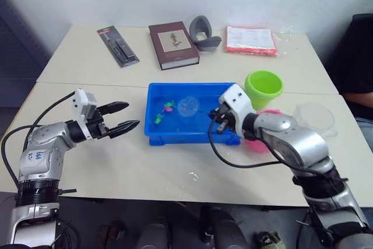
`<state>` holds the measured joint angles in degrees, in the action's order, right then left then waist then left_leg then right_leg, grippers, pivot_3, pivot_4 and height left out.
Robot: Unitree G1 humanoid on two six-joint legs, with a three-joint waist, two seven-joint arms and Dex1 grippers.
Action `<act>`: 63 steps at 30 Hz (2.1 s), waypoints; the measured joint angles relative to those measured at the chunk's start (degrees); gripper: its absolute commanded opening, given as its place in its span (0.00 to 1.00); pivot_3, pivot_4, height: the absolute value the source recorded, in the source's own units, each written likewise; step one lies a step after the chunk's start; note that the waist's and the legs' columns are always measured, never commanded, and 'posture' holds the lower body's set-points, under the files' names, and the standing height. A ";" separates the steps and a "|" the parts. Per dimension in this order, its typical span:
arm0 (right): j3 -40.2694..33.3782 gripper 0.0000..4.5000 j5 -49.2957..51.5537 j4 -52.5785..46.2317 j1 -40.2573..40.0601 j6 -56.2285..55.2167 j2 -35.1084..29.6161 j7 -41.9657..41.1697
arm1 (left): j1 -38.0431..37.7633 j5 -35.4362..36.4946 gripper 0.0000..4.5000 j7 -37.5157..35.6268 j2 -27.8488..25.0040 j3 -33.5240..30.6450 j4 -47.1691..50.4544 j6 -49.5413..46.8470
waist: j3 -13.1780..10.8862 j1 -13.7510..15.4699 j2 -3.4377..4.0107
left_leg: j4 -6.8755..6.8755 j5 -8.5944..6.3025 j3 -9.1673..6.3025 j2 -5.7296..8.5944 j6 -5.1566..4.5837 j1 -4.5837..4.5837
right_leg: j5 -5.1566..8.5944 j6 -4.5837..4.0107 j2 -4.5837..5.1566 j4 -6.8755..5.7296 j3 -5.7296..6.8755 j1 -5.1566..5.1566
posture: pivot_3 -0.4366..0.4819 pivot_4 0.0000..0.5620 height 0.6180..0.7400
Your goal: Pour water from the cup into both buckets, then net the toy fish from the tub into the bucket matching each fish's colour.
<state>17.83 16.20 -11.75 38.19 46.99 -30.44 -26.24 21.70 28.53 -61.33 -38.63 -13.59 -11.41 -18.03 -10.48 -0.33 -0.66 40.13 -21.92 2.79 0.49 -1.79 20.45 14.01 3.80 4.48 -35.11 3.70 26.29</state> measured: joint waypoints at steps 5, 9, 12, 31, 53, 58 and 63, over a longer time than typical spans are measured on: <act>4.17 0.00 -7.67 10.10 4.06 -10.75 2.92 -1.52 | -1.08 0.39 0.99 1.47 0.50 0.04 2.52 -0.63 | 0.00 -0.26 0.00 | -0.01 0.01 0.08 -0.03 0.02 0.08 | 0.00 0.00 -0.01 -0.08 0.15 0.13 | 0.48 0.27 1.00; 5.71 0.00 -11.70 15.86 4.34 -16.79 5.65 -2.64 | -1.73 0.54 0.99 2.03 0.70 0.06 3.71 -1.02 | 0.00 -0.61 0.00 | 0.12 0.02 0.15 -0.03 0.02 0.07 | 0.00 0.00 0.03 -0.21 0.12 0.12 | 0.48 0.27 1.00; 5.96 0.00 -13.56 18.60 4.73 -19.19 7.40 -3.53 | -1.81 0.62 0.99 2.14 0.76 0.08 3.93 -1.31 | 0.00 -1.08 0.00 | 0.15 0.04 0.14 -0.03 0.05 0.05 | 0.00 0.00 0.05 -0.31 0.12 0.13 | 0.48 0.27 1.00; 6.73 0.00 -25.49 20.29 4.84 -25.24 7.19 -6.94 | -2.17 0.64 0.99 0.36 1.34 0.08 1.86 0.44 | 0.00 -1.47 0.00 | 0.13 0.06 0.17 -0.04 0.08 0.01 | 0.01 -0.02 0.04 -0.36 0.10 0.17 | 0.48 0.27 1.00; 4.10 0.00 -27.77 4.89 0.74 -11.63 1.75 -12.97 | -2.67 0.60 0.99 -1.36 1.49 0.05 -0.75 2.54 | 0.00 -1.43 0.00 | 0.12 0.05 0.19 -0.04 0.09 0.01 | 0.01 -0.03 0.04 -0.38 0.11 0.19 | 0.48 0.27 1.00; 1.42 0.00 -25.20 2.11 1.49 -10.45 5.90 -12.93 | -2.78 0.60 0.99 -1.36 1.49 0.09 -0.75 2.56 | 0.00 -1.42 0.00 | 0.11 0.06 0.21 -0.05 0.11 -0.04 | 0.02 -0.04 0.03 -0.43 0.12 0.19 | 0.48 0.27 1.00; 3.13 0.00 -25.25 3.00 2.42 -10.56 9.55 -12.72 | -2.78 0.60 0.99 -1.33 1.49 0.09 -0.76 2.56 | 0.00 -1.27 0.00 | 0.12 0.06 0.21 -0.04 0.11 -0.04 | 0.02 -0.04 0.06 -0.42 0.12 0.18 | 0.48 0.27 1.00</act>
<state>20.97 -9.05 -8.75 40.61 36.43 -20.89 -38.97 18.92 29.13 -62.66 -37.14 -13.50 -12.17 -15.47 -10.48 -1.60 -0.66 40.24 -21.86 3.00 0.45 -1.68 20.42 14.03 3.76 4.54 -35.53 3.82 26.47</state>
